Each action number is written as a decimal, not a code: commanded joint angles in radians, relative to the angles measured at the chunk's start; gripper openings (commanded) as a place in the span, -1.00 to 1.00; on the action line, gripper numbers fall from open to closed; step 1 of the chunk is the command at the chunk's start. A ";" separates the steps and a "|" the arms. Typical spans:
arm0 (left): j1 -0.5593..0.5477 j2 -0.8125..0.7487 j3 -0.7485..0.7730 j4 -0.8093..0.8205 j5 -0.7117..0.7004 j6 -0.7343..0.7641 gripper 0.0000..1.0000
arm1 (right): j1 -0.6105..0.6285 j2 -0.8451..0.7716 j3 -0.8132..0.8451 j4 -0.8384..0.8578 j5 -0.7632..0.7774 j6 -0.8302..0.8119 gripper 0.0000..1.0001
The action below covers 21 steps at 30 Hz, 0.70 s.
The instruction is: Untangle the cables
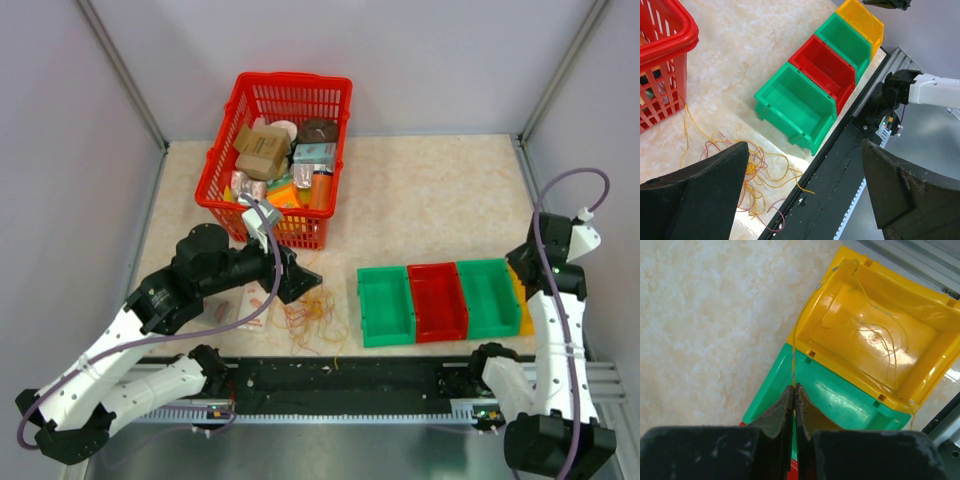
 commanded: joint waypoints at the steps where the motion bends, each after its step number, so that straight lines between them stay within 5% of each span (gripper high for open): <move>1: -0.002 -0.004 0.006 0.008 -0.015 0.021 0.94 | -0.094 0.019 -0.004 0.103 -0.174 0.008 -1.00; 8: -0.002 -0.014 0.011 -0.001 -0.013 0.030 0.94 | -0.223 0.142 -0.003 0.149 -0.322 -0.127 -1.00; 21: -0.002 -0.015 0.049 -0.043 0.036 0.021 0.94 | -0.252 0.269 0.013 0.140 -0.263 -0.337 -1.00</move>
